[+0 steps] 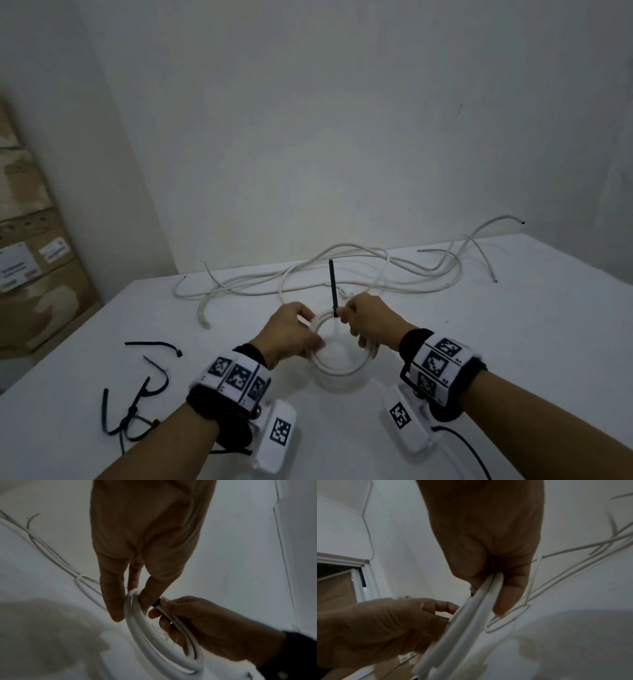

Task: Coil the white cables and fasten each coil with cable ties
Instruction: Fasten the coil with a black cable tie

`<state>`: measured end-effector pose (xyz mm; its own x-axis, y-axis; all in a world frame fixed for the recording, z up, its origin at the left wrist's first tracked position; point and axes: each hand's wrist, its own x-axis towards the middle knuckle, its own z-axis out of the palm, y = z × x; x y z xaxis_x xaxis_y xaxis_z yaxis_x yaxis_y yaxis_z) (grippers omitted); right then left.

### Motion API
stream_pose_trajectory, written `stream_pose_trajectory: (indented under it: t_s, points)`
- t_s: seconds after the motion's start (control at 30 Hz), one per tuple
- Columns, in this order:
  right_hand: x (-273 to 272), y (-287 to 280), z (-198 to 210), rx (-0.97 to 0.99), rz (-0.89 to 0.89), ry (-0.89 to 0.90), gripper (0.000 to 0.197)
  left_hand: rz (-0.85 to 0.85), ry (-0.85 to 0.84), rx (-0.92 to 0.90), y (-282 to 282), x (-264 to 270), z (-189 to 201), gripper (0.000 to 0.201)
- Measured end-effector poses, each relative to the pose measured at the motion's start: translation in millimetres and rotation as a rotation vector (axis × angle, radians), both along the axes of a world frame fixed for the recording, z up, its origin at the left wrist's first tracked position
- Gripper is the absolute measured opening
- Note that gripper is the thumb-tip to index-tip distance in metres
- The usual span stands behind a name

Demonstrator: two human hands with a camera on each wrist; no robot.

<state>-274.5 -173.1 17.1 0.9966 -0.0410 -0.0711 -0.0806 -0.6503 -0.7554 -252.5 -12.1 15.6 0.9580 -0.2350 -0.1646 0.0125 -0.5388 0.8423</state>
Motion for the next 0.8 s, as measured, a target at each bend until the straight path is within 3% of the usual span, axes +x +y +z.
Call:
stream_pose_trajectory:
  t_s: [0.13, 0.33, 0.5, 0.6, 0.8]
  points:
    - [6.9, -4.2, -18.0, -0.087, 0.066, 0.141, 0.033, 0.02, -0.054, 0.237, -2.4, 5.4, -24.4, 0.034]
    - [12.7, -4.0, -22.1, -0.231, 0.117, 0.131, 0.032, 0.043, -0.148, 0.39, -3.8, 12.8, -33.5, 0.027]
    - [12.3, 3.9, -19.0, -0.396, 0.147, 0.119, 0.04, -0.011, -0.092, 0.504, -3.3, 16.0, -34.7, 0.033]
    - [16.0, -3.3, -15.1, -0.389, 0.158, 0.141, 0.046, -0.025, -0.078, 0.485, -0.5, 18.7, -30.0, 0.032]
    - [32.9, -37.7, 22.4, -0.286, 0.083, 0.061, 0.026, -0.019, -0.219, 0.263, 1.9, 34.2, 12.8, 0.031]
